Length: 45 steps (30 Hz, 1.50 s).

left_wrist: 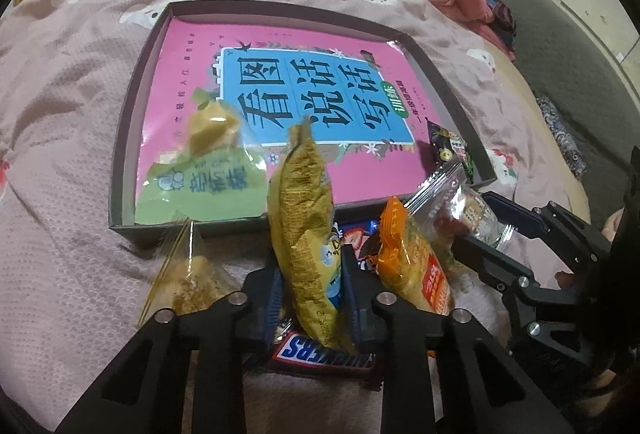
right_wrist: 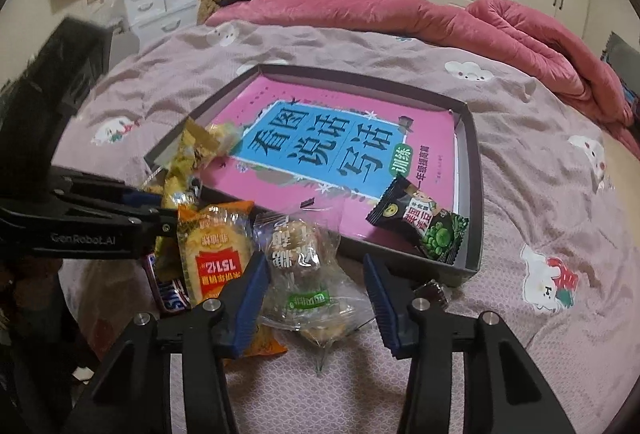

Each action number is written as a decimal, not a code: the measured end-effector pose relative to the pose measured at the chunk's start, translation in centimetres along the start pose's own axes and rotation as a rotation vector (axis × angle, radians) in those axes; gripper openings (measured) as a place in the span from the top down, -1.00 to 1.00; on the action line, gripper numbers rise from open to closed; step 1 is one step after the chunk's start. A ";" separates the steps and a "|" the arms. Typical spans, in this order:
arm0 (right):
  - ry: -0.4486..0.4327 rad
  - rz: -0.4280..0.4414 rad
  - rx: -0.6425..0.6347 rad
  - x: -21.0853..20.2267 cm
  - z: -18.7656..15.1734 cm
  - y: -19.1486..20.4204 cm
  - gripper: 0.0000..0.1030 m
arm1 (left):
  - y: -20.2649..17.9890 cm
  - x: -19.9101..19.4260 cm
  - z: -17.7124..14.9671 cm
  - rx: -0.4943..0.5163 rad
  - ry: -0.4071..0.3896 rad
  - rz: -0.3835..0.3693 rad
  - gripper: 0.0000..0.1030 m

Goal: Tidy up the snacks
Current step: 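Close the left gripper on the gold chip bag, then lift the gold chip bag with the left gripper toward the tray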

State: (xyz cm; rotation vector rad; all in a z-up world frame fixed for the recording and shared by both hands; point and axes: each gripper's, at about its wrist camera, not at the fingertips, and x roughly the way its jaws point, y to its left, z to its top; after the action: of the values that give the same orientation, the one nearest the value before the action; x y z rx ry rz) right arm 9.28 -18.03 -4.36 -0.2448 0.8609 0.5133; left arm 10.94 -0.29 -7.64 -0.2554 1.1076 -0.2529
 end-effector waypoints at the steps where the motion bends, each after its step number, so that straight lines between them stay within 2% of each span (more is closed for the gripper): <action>1: -0.004 0.005 0.011 -0.1 0.0 -0.2 0.05 | 0.0 0.0 0.0 0.002 -0.001 0.000 0.54; 10: -0.048 0.037 0.067 -1.0 0.2 -0.8 0.05 | 0.1 -0.4 0.0 0.001 -0.027 -0.012 0.66; 28: -0.112 0.049 0.112 -2.2 0.6 -1.5 0.05 | 0.6 -4.3 -0.2 -0.017 -0.103 -0.046 0.67; 45: -0.164 0.034 0.145 -3.2 0.9 -2.1 0.05 | 1.2 -7.9 0.6 -0.025 -0.213 -0.029 0.67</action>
State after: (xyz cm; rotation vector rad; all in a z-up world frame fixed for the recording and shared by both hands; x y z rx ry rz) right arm 9.20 -20.54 -1.30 -0.0539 0.7399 0.4933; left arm 8.21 3.42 -1.08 -0.3136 0.8975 -0.2321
